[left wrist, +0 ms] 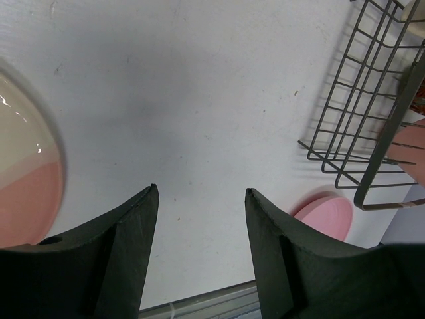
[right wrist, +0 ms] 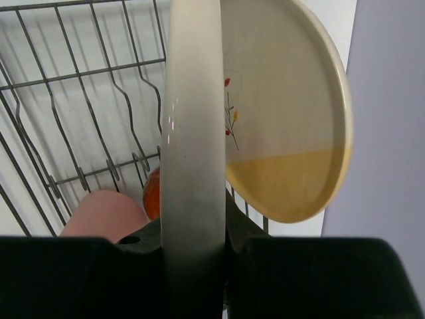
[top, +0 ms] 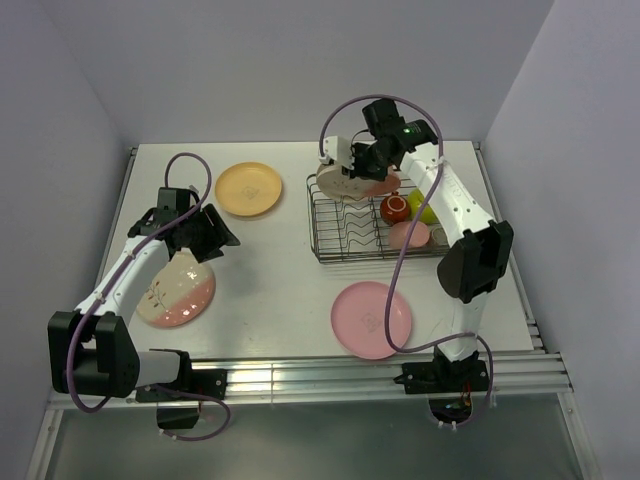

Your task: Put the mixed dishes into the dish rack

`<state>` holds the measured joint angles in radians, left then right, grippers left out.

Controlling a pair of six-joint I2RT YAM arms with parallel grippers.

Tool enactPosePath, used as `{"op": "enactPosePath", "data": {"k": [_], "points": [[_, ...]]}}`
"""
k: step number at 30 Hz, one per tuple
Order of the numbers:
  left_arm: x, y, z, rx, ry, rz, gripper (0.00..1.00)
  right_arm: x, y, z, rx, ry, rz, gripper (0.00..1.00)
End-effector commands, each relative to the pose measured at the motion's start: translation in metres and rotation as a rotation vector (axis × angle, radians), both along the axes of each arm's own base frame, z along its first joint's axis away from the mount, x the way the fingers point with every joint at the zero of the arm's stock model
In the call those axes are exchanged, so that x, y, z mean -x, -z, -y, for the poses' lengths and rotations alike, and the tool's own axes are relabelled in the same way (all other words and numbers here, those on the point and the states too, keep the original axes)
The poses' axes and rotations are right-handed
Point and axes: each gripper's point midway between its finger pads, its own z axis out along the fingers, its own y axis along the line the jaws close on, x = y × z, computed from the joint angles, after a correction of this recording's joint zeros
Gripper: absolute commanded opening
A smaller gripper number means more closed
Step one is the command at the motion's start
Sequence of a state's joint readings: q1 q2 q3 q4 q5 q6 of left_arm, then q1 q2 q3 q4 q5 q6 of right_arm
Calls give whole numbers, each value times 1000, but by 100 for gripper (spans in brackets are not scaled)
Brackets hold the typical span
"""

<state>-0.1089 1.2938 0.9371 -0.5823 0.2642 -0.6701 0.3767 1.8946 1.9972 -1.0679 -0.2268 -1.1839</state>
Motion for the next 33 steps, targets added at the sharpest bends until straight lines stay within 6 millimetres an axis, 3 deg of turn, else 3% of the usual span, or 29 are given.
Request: {"op": "enactPosePath", "data": {"k": [1,9,11,12,15,17,24,33], "points": [[-12,-14,0,-15,9,54,61,-30,-35,-9,-40,-11,168,0],[-15,-15,-6,-24,-16,57,61,-37,-7,-6,-9,22,140,0],[-15,-16,-7,-23,-19,63,62,-36,-21,-10,-17,15,208,0],[-15,-16,-7,-21,-20,62,61,-35,-14,-10,-10,15,216,0],[-15,-15,-8,-12,-27,61,61,-39,-35,-12,-17,-3,264,0],[-15,-14,-9,-8,-30,61,61,-44,-31,-10,19,-6,250,0],[-11,-9,-12,-3,-39,48,62,-57,-46,-14,23,-14,318,0],[-10,-5,-15,-13,-35,36,62,-57,-13,-20,-26,7,210,0]]}}
